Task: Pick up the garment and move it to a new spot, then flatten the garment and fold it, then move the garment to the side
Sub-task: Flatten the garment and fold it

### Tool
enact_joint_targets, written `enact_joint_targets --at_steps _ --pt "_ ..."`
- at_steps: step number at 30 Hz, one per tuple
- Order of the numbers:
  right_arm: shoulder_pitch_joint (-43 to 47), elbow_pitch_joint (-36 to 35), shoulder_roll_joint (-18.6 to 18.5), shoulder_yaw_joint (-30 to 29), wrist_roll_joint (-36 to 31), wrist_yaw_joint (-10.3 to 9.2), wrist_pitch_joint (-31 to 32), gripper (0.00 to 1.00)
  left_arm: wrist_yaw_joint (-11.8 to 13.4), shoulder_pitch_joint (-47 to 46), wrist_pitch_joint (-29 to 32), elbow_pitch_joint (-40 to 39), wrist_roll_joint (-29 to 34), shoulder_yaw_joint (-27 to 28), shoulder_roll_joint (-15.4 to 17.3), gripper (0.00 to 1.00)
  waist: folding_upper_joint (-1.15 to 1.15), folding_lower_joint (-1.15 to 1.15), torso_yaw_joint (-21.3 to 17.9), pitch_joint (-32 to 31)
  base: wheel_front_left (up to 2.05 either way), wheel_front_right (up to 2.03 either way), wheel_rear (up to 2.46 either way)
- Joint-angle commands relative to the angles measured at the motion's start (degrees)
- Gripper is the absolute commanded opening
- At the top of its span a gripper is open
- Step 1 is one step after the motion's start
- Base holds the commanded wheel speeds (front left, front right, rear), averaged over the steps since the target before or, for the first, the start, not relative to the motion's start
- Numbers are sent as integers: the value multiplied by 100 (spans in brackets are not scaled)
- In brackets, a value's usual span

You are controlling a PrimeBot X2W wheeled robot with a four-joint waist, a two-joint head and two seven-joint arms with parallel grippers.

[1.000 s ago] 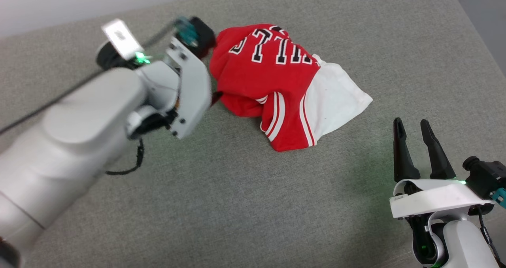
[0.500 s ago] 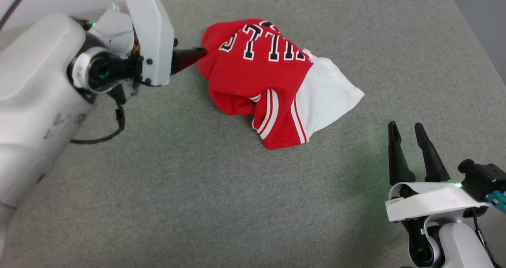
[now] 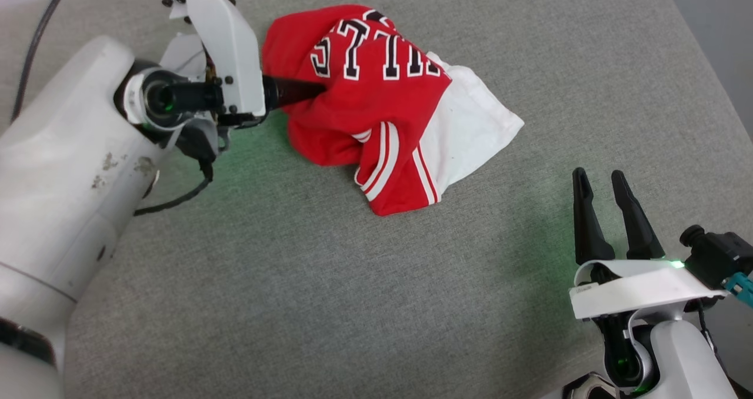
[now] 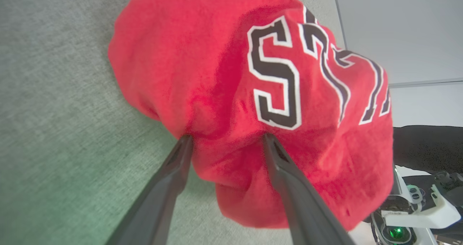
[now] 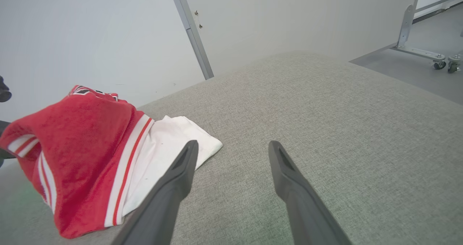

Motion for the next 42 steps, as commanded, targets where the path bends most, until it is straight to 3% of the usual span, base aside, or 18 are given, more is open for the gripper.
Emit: enact_joint_targets --at_steps 1,2,3,4,5,10,17,19,20,21,22,26,36,42 --pt "-85 -5 13 15 41 -8 -4 100 -25 13 -23 31 19 17 -16 100 0 0 -18 25 0 0 0" --pt "-94 -1 13 23 49 -8 -4 100 -75 -2 -50 58 -16 50 -63 81 0 0 -24 37 0 0 0" --pt "-100 4 13 30 60 -8 -4 100 -99 -27 -98 91 -46 88 -107 38 0 0 -30 46 0 0 0" --pt "-112 3 12 27 77 -8 -4 100 -144 -55 -141 129 -79 129 -147 3 0 0 -36 51 0 0 0" --pt "-132 -1 12 23 92 -8 -4 100 -191 -84 -172 146 -83 146 -195 0 0 0 -40 56 0 0 0" --pt "-152 -17 13 -7 107 -8 -4 100 -462 -306 -488 116 115 138 -396 0 0 0 -59 59 0 0 0" --pt "-152 -33 13 14 159 -8 -4 100 -625 -586 -877 -144 485 -116 -1214 0 0 0 -75 89 0 0 0" --pt "-184 -35 12 47 192 -8 -4 100 -637 -626 -1087 -134 655 -262 -1523 23 0 0 -91 118 0 0 0" --pt "-201 -38 12 61 216 -8 -4 100 -644 -647 -1200 -97 768 -341 -1669 46 0 0 -103 138 0 0 0" --pt "-215 -40 12 80 238 -8 -4 100 -651 -673 -1309 -48 888 -433 -1785 95 0 0 -119 156 0 0 0" --pt "-219 -43 11 102 248 -8 -4 100 -647 -681 -1393 3 975 -527 -1890 100 0 0 -139 167 0 0 0" --pt "-225 -30 12 150 302 -8 -4 100 -650 -702 -1592 2 1110 -755 -2046 100 0 0 -210 170 0 0 0" --pt "-41 21 12 -4 191 -8 -4 100 -653 -804 -1668 -244 923 -921 -1664 100 0 0 -21 -84 0 0 0" --pt "-20 -16 11 7 205 -8 -4 100 -653 -754 -1261 23 842 -1185 -1702 100 0 0 -4 -122 0 0 0"
